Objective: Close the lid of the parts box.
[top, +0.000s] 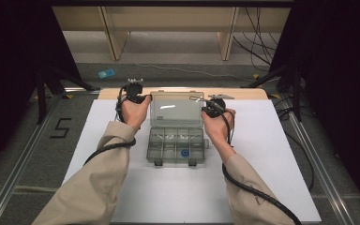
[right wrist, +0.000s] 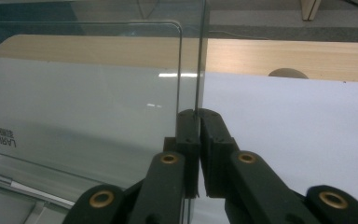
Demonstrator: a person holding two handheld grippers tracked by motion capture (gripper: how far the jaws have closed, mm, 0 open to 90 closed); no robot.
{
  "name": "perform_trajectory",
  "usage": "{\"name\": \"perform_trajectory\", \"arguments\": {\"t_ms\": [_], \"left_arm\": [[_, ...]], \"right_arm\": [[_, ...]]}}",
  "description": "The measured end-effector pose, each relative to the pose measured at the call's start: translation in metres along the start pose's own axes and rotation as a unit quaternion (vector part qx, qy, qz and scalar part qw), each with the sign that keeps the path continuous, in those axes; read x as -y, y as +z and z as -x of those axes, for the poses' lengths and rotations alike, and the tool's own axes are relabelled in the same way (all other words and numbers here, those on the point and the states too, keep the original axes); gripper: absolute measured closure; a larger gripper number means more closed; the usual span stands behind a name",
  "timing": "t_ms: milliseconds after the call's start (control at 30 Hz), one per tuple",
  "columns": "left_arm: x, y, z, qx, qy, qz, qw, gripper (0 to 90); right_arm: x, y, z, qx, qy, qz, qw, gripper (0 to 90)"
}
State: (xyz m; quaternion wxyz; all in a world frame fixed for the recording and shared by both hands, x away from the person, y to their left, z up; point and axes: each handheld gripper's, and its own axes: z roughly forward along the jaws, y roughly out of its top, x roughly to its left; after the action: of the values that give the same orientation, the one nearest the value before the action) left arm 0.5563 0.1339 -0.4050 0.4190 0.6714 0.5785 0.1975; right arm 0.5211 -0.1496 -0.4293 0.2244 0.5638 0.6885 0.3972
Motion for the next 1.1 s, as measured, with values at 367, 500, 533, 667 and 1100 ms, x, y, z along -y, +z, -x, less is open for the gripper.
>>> {"name": "perform_trajectory", "arguments": {"t_ms": [367,500,533,667,1100], "left_arm": [[0.004,-0.009,0.002,0.010,0.004,0.020,0.9997,88.5],[0.004,-0.011,0.003,0.011,0.006,0.023,0.9997,88.5],[0.004,-0.012,0.003,0.010,0.006,0.023,0.9997,88.5],[0.005,-0.014,0.004,0.007,-0.001,0.020,0.9998,88.5],[0.006,-0.016,0.001,0.016,0.009,0.019,0.9997,88.2]], "right_arm": [[-0.027,-0.013,0.006,-0.025,-0.027,0.042,0.9984,75.1],[-0.035,-0.013,0.005,-0.027,-0.038,0.042,0.9980,74.0],[-0.035,-0.013,0.004,-0.028,-0.037,0.040,0.9981,74.0],[-0.036,-0.010,0.004,-0.025,-0.033,0.037,0.9984,75.3],[-0.037,-0.006,0.006,-0.018,-0.017,0.042,0.9988,86.3]]}}
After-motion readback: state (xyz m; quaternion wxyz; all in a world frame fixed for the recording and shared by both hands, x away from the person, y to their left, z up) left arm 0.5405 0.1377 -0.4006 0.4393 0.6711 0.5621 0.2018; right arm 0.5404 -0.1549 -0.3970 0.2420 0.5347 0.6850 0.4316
